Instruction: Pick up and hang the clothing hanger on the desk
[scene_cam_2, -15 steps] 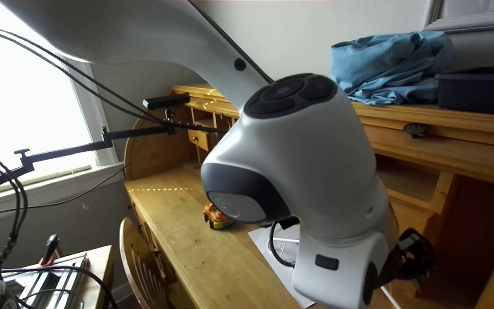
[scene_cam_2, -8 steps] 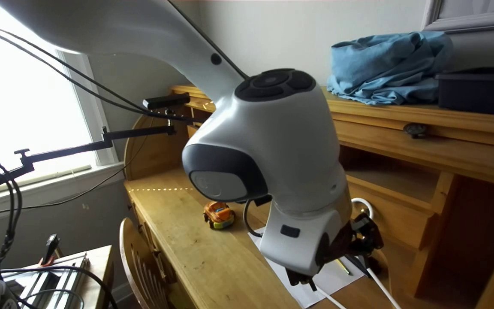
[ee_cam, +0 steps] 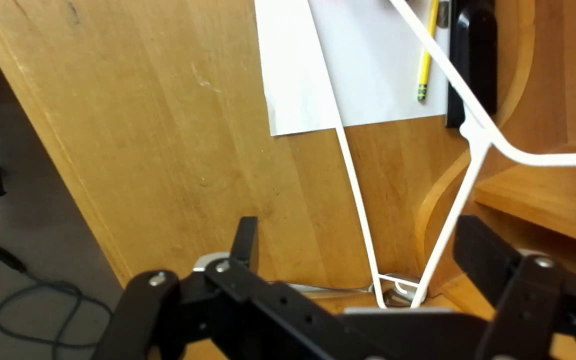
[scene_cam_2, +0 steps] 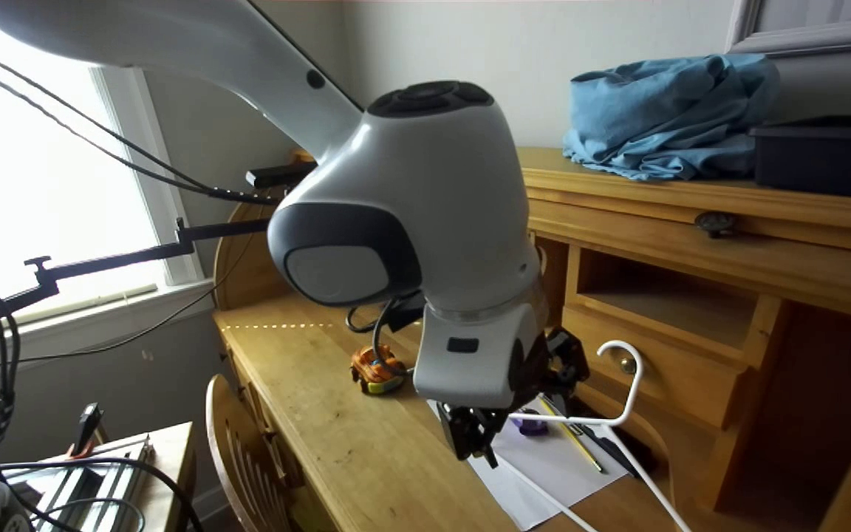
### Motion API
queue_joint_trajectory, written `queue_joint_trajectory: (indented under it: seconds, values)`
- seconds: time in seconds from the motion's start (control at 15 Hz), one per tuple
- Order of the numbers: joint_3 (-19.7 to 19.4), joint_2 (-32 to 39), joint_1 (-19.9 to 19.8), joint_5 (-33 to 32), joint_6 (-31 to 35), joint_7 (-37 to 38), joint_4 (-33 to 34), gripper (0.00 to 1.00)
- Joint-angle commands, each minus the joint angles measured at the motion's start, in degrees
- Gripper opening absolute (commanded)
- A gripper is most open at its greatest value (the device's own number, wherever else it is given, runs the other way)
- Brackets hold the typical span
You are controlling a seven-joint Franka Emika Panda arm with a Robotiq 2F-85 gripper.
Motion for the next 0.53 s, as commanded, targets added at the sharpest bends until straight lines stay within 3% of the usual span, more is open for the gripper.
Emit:
queue_joint_trajectory:
  seconds: [0.0,0.47]
  values:
    - [1.34,-5.47,-0.63,-3.67,-2.19,-6.88,-3.80,1.00]
    - [2.89,-10.24,-0.60,-2.29,-8.87,-27.11,-6.02,1.00]
